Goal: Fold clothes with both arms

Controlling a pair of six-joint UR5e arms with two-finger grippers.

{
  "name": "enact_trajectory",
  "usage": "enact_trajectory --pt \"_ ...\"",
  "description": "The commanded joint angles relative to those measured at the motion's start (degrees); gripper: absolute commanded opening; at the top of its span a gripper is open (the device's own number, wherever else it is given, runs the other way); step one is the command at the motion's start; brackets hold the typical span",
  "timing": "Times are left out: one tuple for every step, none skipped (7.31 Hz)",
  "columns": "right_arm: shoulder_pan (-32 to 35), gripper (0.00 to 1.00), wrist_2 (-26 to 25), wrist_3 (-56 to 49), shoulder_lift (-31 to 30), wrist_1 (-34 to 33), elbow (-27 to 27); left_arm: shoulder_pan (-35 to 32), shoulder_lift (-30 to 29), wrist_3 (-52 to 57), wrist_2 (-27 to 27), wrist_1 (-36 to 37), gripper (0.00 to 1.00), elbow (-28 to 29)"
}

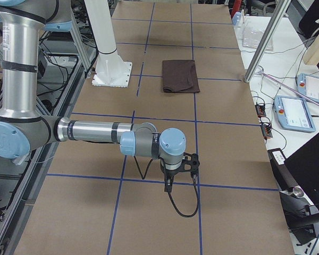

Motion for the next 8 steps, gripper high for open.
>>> enact_trajectory --pt "-0.03 1.0 0.0 0.23 0.18 0.09 0.0 -0.07 -0.27 -6.82 -0.07 -0.17 1.0 0.05" --pt "-0.03 1.0 0.0 0.23 0.61 0.01 -0.09 0.01 -0.97 -12.37 -0.16 -0.44 1.0 0.13" --pt "0.06 1.0 0.0 0.31 0.71 0.01 -0.18 0.01 -0.97 -14.42 -0.16 -2.61 1.0 0.57" --pt "0.06 1.0 0.0 0.4 0.71 0.01 -0.18 0.01 -1.06 -14.62 -0.33 -4.2 1.0 1.1" --pt "0.06 1.0 0.0 0.4 0.71 0.09 -0.18 0.01 -1.06 -14.62 -0.34 -4.39 1.0 1.54" --pt "0.06 1.0 0.0 0.4 0.71 0.1 -0.09 0.01 -1.06 -14.62 -0.34 -4.39 1.0 1.45" --pt "0.06 1.0 0.0 0.4 0.71 0.1 -0.09 0.01 -1.15 -14.62 -0.34 -4.39 1.0 1.54" --pt "0.06 1.0 0.08 0.4 0.71 0.1 -0.09 0.01 -1.32 -14.79 -0.34 -4.39 1.0 1.45"
